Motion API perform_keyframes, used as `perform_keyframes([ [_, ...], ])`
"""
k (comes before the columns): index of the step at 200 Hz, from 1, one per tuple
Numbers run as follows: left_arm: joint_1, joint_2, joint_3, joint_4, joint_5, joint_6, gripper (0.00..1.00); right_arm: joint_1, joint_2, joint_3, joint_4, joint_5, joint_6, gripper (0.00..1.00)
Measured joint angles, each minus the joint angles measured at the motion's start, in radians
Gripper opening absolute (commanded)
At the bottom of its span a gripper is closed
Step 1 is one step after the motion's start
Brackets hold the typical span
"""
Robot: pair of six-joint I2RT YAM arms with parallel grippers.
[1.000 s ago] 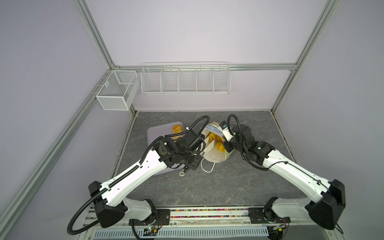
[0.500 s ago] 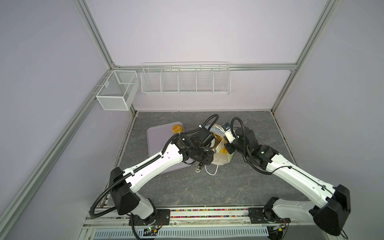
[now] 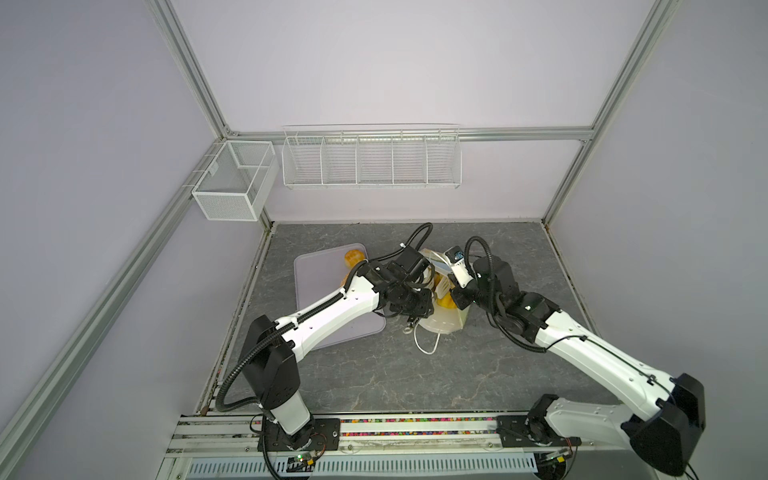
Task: Take the fake bread out of the paper bag
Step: 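Move the tongs back into the bag opening with the left gripper, then pinch a round brown bun inside the bag with the tongs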
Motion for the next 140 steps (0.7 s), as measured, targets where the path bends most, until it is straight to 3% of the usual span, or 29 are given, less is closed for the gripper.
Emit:
perform_keyframes([
  [59, 0.024, 0.012, -0.032, 0.113, 0.071, -0.064, 0.32, 0.0, 0.0, 0.0, 0.008, -0.021, 0.022, 0.07],
  [140, 0.041, 0.054, -0.038, 0.157, 0.075, -0.118, 0.32, 0.0, 0.005, 0.0, 0.014, -0.025, 0.026, 0.07],
])
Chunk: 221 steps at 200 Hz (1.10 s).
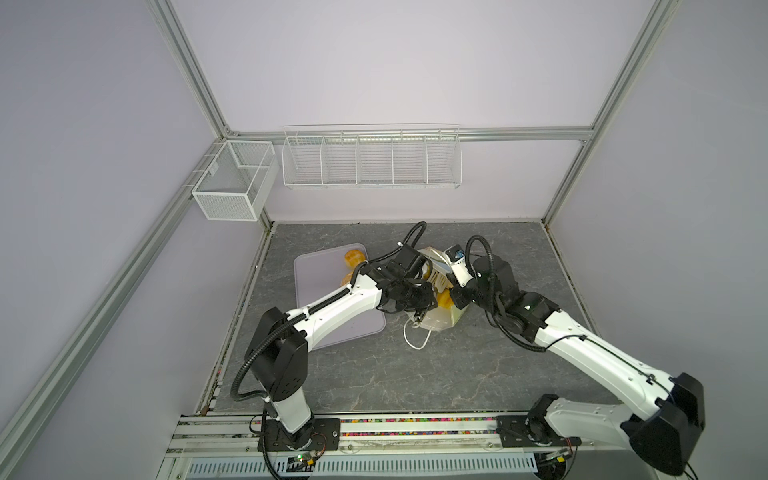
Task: Take the fake bread out of the paper bag
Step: 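Pinch a round brown bun inside the bag with the tongs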
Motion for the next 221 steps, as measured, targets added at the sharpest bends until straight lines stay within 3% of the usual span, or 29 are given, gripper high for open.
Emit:
perform_keyframes([
  [73, 0.001, -0.001, -0.029, 0.053, 0.01, -0.037, 0.34, 0.0, 0.007, 0.0, 0.006, -0.006, 0.0, 0.06],
  [152, 0.014, 0.014, -0.099, 0.214, 0.133, -0.117, 0.35, 0.0, 0.016, 0.002, 0.006, -0.006, -0.001, 0.06],
  [221, 0.017, -0.01, -0.135, 0.272, 0.202, -0.136, 0.13, -0.003, 0.019, 0.004, 0.006, 0.014, -0.004, 0.07],
])
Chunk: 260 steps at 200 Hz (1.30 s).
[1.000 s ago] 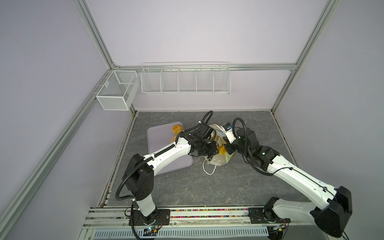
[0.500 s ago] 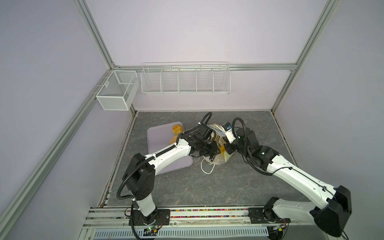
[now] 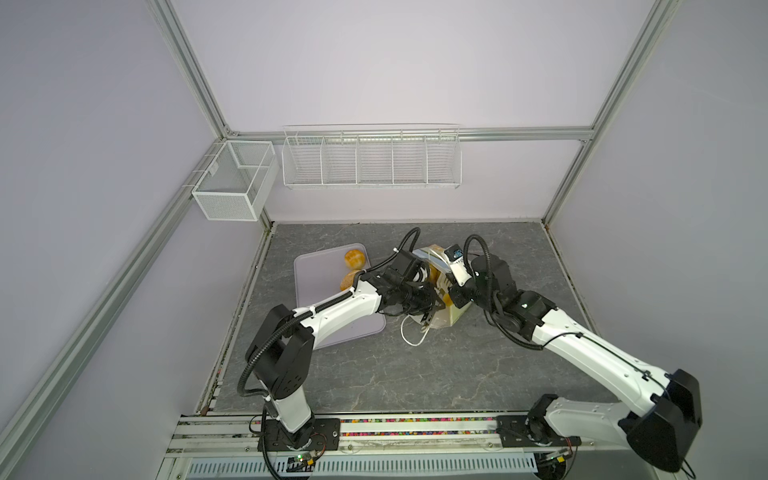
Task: Take the fake bread out of the paper bag
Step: 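Pinch a round brown bun inside the bag with the tongs, then pull the brown bun out of the bag toward the tray with the tongs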
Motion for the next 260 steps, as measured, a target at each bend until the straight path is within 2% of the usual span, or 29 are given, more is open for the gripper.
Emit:
perform_keyframes([
  [32, 0.0, -0.098, -0.006, -0.047, -0.006, 0.029, 0.07, -0.002, 0.002, 0.0, 0.002, 0.004, -0.004, 0.07],
  [80, 0.003, -0.235, -0.055, -0.164, -0.073, 0.073, 0.05, -0.001, 0.003, 0.004, 0.024, 0.011, -0.019, 0.07],
  [147, 0.003, -0.278, -0.077, -0.223, -0.137, 0.118, 0.02, -0.001, 0.01, 0.004, 0.019, 0.026, -0.027, 0.06],
  [260, 0.003, -0.462, -0.079, -0.394, -0.232, 0.183, 0.0, -0.001, 0.071, 0.056, 0.015, 0.07, -0.015, 0.07],
])
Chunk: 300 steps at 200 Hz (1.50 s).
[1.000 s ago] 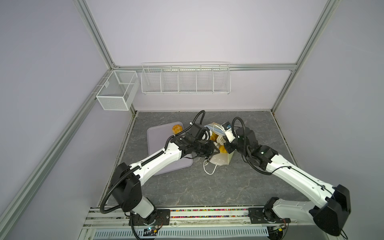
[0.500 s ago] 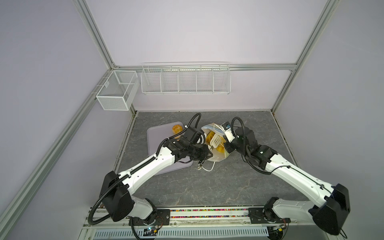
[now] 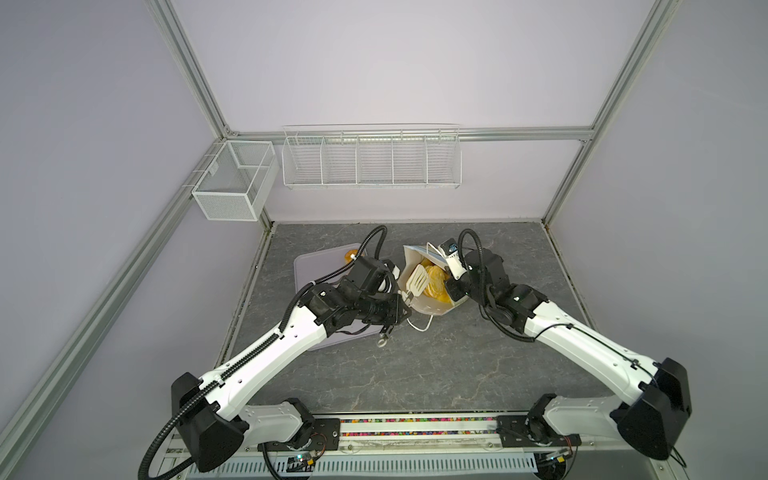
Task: Take the fake bread out of the paper bag
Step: 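Pull the brown bun out of the bag toward the tray with the tongs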
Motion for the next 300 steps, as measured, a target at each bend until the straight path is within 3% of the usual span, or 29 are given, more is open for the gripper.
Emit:
perform_keyframes([
  [110, 0.003, -0.04, 0.002, -0.052, -0.077, 0.041, 0.0, 0.0, 0.048, 0.04, -0.008, 0.005, 0.008, 0.07],
  [192, 0.06, -0.058, 0.054, -0.074, -0.067, 0.07, 0.0, 0.0, 0.126, 0.101, -0.008, 0.0, 0.015, 0.06],
  [300, 0.215, -0.164, 0.128, -0.135, -0.013, 0.093, 0.0, 0.0, 0.184, 0.15, -0.007, 0.0, 0.015, 0.07],
])
